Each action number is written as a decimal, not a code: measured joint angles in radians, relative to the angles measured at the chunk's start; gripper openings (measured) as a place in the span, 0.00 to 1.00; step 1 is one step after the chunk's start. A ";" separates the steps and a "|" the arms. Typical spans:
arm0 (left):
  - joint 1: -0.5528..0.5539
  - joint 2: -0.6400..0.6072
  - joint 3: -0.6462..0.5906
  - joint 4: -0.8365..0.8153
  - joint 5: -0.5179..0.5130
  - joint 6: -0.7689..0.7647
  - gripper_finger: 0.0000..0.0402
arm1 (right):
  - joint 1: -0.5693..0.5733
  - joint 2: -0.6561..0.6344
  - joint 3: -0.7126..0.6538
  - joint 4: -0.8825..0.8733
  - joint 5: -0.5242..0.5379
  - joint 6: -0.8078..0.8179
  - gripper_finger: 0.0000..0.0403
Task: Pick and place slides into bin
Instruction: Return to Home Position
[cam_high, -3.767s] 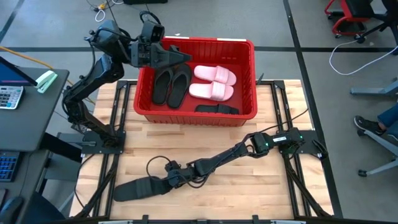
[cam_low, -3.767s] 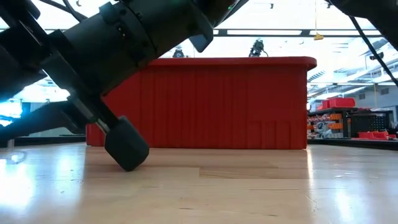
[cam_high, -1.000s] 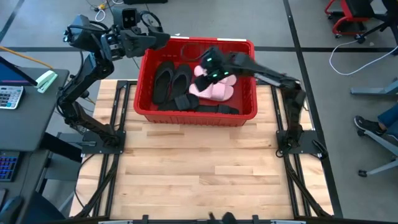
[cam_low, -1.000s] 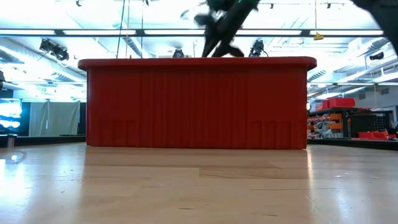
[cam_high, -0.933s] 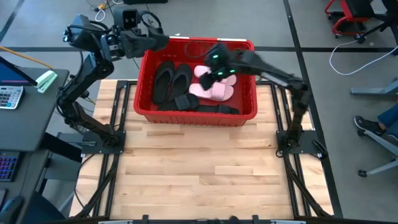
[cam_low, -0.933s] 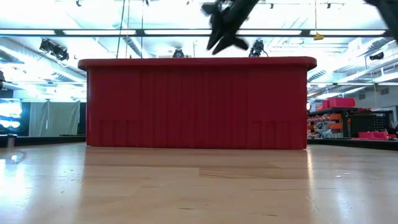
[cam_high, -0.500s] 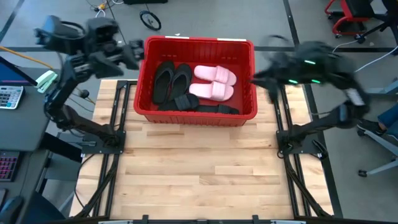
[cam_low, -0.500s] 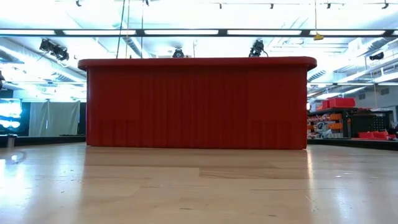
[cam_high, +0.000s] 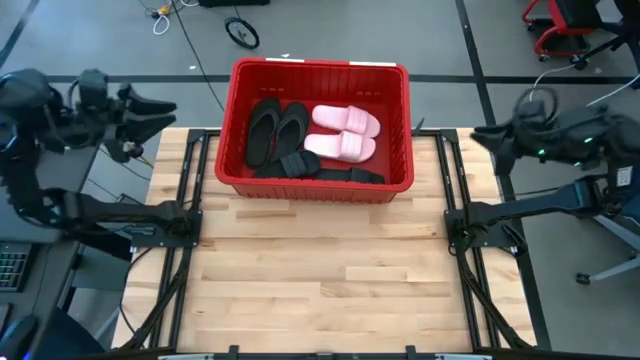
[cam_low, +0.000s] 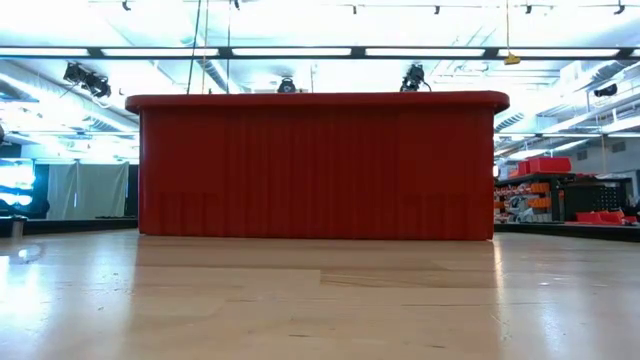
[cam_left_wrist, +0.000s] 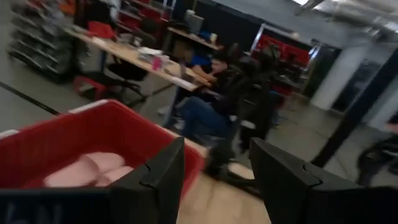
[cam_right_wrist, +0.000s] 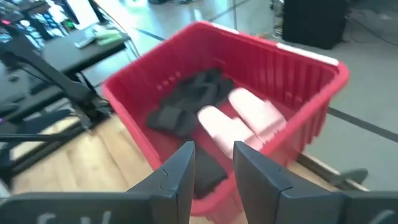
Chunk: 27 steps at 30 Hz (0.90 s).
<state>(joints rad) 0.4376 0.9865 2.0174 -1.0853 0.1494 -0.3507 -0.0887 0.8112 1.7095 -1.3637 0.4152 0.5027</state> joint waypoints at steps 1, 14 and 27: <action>-0.002 -0.011 0.000 -0.010 -0.022 0.022 0.46 | 0.000 -0.024 -0.055 0.019 0.010 0.006 0.29; -0.002 -0.101 -0.012 -0.193 -0.264 0.096 0.47 | 0.000 -0.245 -0.727 0.567 0.005 -0.070 0.29; -0.002 -0.360 -0.450 -0.140 -0.588 0.040 0.47 | 0.080 -0.306 -1.286 1.456 -0.241 -0.129 0.29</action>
<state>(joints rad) 0.4355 0.6269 1.5672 -1.2255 -0.4382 -0.3109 -0.0087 0.5053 0.4236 0.0921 0.1744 0.3741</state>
